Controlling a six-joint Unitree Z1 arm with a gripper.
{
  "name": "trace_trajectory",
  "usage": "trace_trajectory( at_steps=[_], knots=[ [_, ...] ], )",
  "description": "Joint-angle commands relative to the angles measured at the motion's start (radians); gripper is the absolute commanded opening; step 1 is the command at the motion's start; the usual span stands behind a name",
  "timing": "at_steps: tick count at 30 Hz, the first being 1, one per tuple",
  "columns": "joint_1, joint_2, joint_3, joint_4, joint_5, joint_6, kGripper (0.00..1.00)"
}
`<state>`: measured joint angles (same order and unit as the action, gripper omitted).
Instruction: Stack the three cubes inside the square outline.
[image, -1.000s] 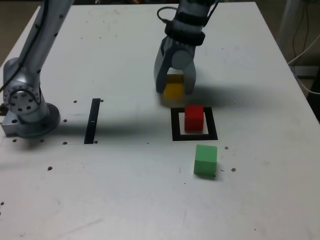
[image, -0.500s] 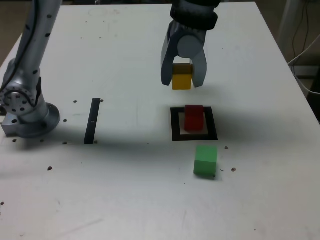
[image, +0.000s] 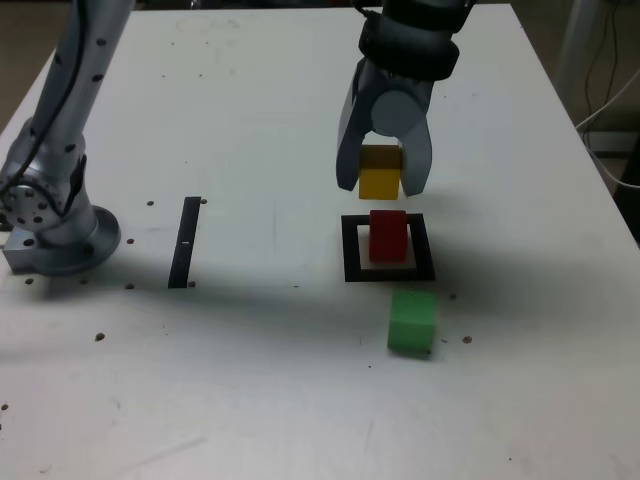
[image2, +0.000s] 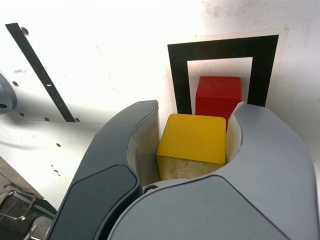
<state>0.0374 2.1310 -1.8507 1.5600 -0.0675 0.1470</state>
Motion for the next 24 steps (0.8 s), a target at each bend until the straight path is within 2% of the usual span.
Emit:
trace_trajectory(
  at_steps=[1,24],
  knots=[
    [-0.004,0.016,-0.006,0.004,-0.003,-0.003,0.33],
    [-0.005,0.085,-0.013,-0.019,-0.032,-0.001,0.33]
  ],
)
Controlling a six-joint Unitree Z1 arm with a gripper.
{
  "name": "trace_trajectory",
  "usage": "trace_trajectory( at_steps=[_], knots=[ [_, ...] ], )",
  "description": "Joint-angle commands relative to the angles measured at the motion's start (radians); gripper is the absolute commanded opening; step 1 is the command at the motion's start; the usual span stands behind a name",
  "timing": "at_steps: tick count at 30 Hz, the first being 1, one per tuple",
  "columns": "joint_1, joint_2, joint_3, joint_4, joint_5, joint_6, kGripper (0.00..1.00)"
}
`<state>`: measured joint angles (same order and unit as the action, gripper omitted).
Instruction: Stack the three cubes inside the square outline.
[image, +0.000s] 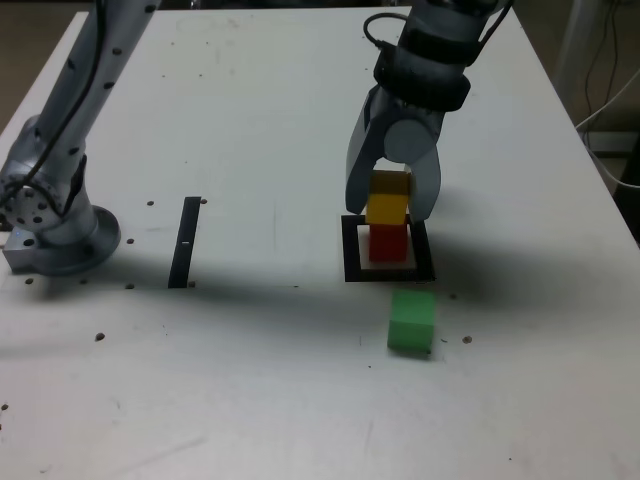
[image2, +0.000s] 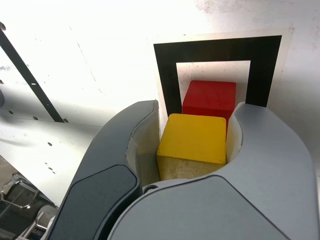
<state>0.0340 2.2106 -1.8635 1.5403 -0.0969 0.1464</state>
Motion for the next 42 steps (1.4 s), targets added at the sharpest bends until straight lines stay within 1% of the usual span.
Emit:
trace_trajectory(
  at_steps=[1,5,7,9,13,14,15,17,25,28,33,38,40,42],
  knots=[
    [-0.002,0.005,0.001,0.001,-0.003,0.0,0.33],
    [-0.003,0.005,0.007,-0.004,-0.007,0.003,0.33],
    [-0.003,0.005,0.011,-0.012,-0.011,0.009,0.37],
    [-0.003,0.004,0.015,-0.018,-0.015,0.016,0.49],
    [-0.003,0.003,0.025,-0.029,-0.025,0.03,0.8],
    [-0.003,0.003,0.028,-0.032,-0.027,0.033,0.85],
    [-0.003,0.002,0.031,-0.034,-0.029,0.034,0.87],
    [-0.003,0.001,0.036,-0.038,-0.03,0.035,0.89],
    [-0.003,0.0,0.048,-0.043,-0.031,0.036,0.89],
    [-0.003,-0.009,0.049,-0.045,-0.024,0.035,0.92],
    [-0.004,-0.06,0.06,-0.043,0.01,0.016,0.99],
    [-0.018,-0.141,0.077,-0.033,0.053,-0.019,0.99],
    [-0.029,-0.166,0.076,-0.03,0.06,-0.029,0.99],
    [-0.041,-0.181,0.073,-0.029,0.059,-0.034,0.99]
  ],
)
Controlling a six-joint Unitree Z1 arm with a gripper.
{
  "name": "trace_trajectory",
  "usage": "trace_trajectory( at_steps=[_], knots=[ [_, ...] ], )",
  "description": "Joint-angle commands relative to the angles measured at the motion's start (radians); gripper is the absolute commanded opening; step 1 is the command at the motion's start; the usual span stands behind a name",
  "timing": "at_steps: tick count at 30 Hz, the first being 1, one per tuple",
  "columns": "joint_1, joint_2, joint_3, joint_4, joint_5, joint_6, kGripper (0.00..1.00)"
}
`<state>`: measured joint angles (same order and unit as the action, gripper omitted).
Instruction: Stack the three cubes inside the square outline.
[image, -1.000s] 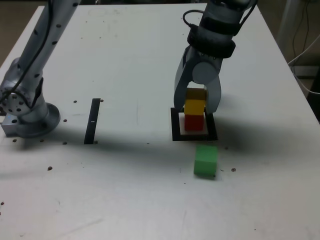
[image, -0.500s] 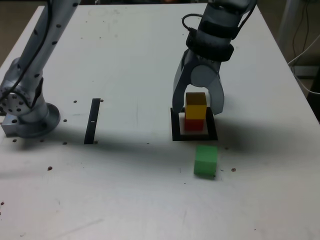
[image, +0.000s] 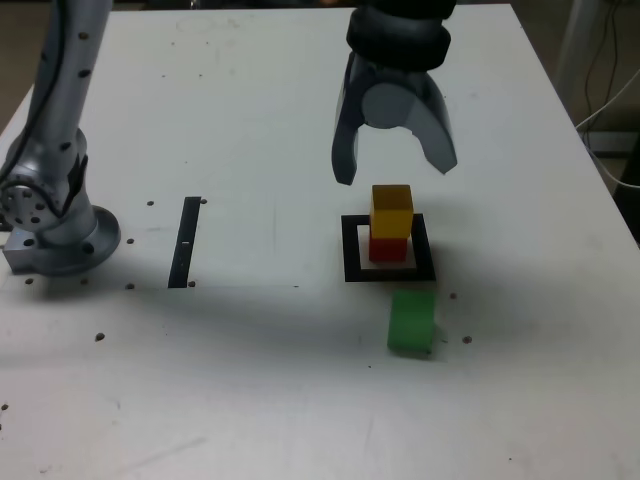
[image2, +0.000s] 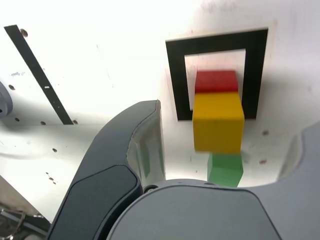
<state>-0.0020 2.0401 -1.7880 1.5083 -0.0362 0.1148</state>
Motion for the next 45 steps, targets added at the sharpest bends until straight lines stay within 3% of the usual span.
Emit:
trace_trajectory(
  at_steps=[1,14,22,33,45],
  knots=[
    [-0.011,-0.014,-0.005,0.004,-0.003,-0.004,0.99],
    [-0.21,-0.005,-0.036,0.003,0.015,-0.074,0.99],
    [-0.305,0.036,-0.044,-0.01,0.0,-0.132,0.99],
    [-0.331,0.1,-0.018,-0.066,-0.029,-0.153,0.98],
    [-0.33,0.133,0.107,-0.236,-0.082,-0.146,0.97]
  ],
)
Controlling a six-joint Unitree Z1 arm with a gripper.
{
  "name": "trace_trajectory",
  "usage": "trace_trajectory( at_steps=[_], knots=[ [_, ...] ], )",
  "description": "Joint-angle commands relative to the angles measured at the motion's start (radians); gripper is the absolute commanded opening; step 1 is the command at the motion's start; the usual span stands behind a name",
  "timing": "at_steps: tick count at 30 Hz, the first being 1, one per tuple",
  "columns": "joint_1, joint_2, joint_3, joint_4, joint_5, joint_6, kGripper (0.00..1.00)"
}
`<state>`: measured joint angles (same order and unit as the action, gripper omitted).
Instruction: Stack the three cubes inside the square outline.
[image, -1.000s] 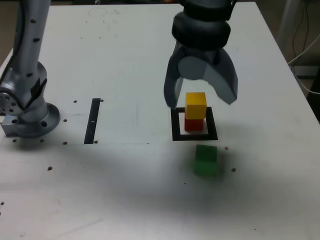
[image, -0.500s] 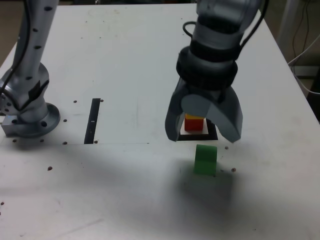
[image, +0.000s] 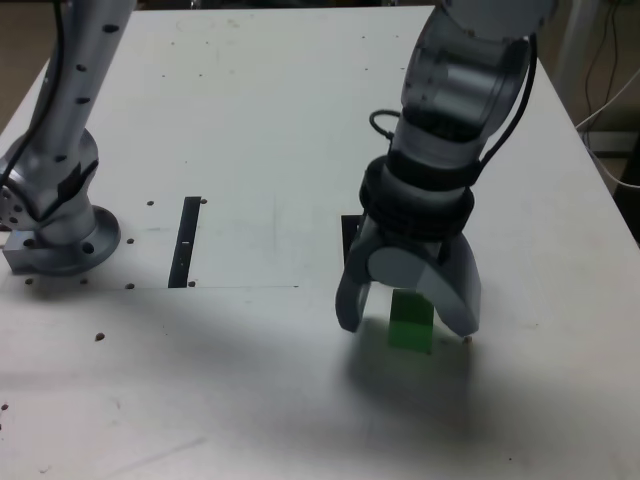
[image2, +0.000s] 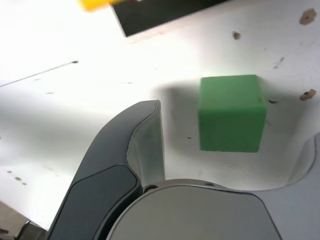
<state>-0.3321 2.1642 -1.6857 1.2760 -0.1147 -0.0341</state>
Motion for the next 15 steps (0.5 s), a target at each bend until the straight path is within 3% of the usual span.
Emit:
trace_trajectory(
  at_steps=[1,9,11,15],
  knots=[
    [0.0,0.012,0.01,-0.013,-0.008,0.004,0.96],
    [0.005,0.038,0.025,-0.051,-0.029,0.007,0.84],
    [0.008,0.041,0.029,-0.054,-0.032,0.006,0.77],
    [0.011,0.043,0.033,-0.064,-0.027,0.0,0.54]
  ],
)
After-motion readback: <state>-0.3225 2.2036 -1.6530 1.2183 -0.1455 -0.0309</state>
